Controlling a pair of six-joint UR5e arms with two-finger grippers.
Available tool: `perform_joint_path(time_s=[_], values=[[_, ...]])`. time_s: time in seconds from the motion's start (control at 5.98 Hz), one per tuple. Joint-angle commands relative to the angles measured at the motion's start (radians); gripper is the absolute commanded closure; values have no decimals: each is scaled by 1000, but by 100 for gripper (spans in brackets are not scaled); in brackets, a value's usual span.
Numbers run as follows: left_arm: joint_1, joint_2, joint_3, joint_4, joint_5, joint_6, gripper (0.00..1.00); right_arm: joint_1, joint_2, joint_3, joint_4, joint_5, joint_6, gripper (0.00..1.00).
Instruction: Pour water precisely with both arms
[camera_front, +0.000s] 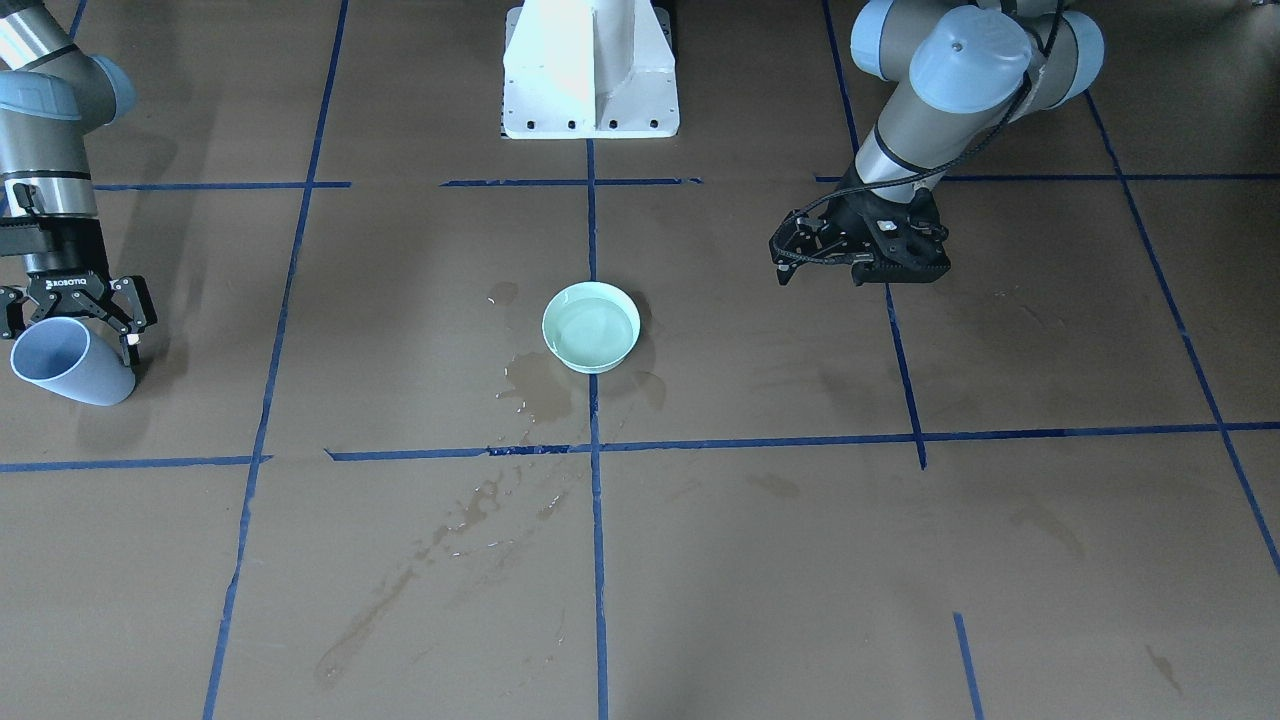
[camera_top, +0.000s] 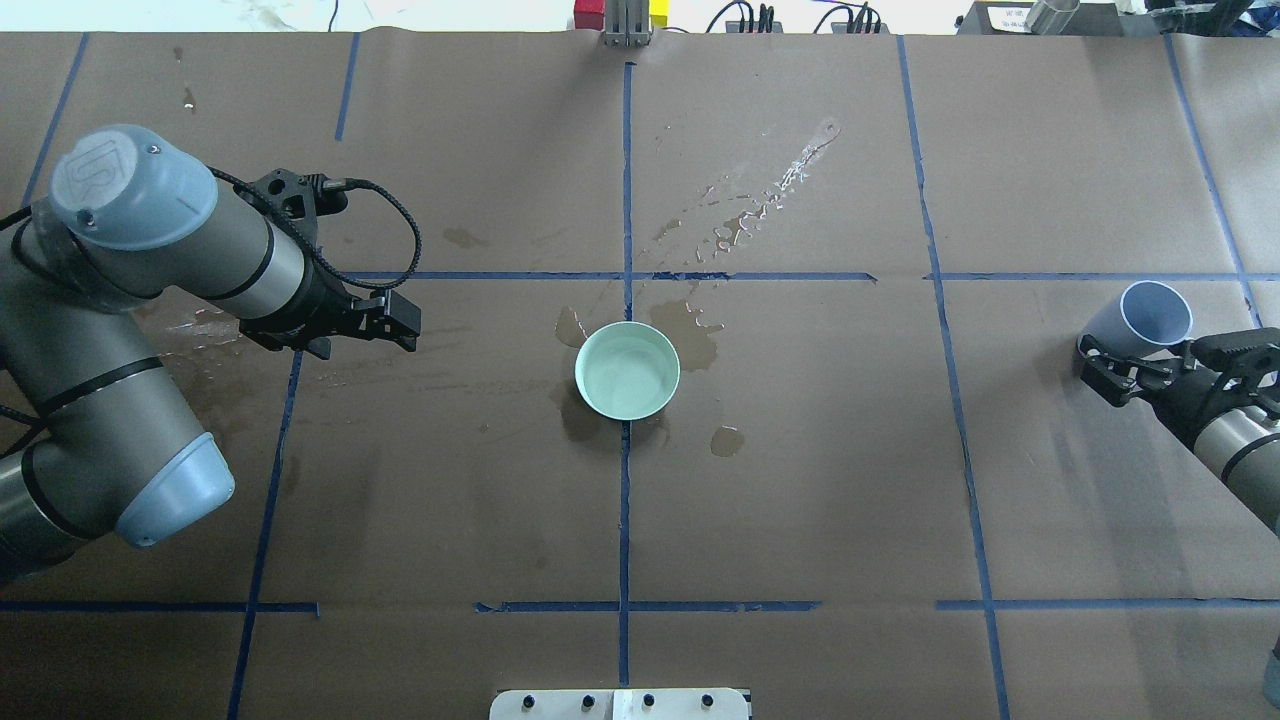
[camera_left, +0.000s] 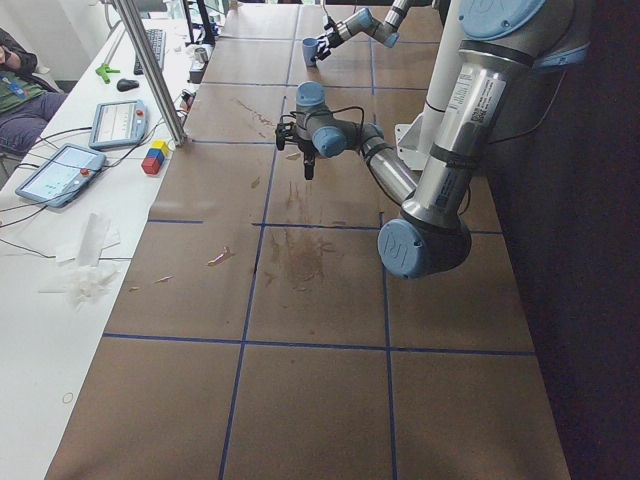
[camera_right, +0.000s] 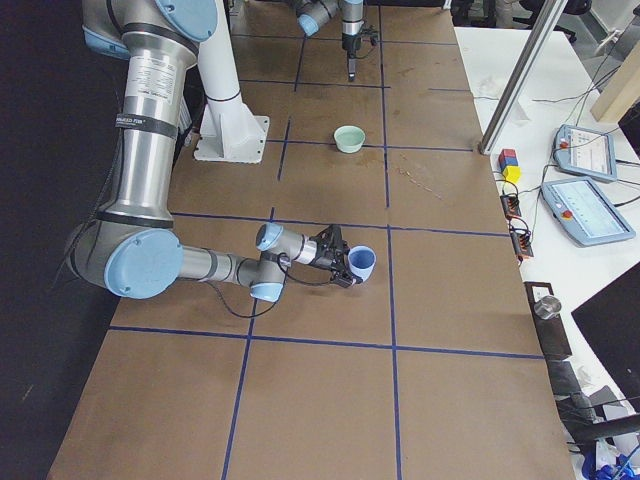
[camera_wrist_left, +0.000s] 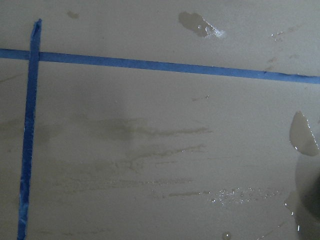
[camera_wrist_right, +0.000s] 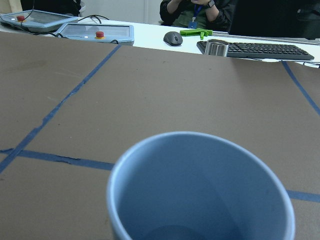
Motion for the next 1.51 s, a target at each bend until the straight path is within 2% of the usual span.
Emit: perform_joint_path(time_s=[0.0,0.67,1.0,1.34], values=[[0,0,0,0,0,0,0,0,1,-3,0,-5,-6,0],[0,0,0,0,0,2,0,15,2,-1,2,-21,-19,0],[0,2,0,0,2,2,0,20,50,-7,0,-34,-19,2],[0,2,-2,-2,2,2,0,21,45,-9,2,-32,-19,42]])
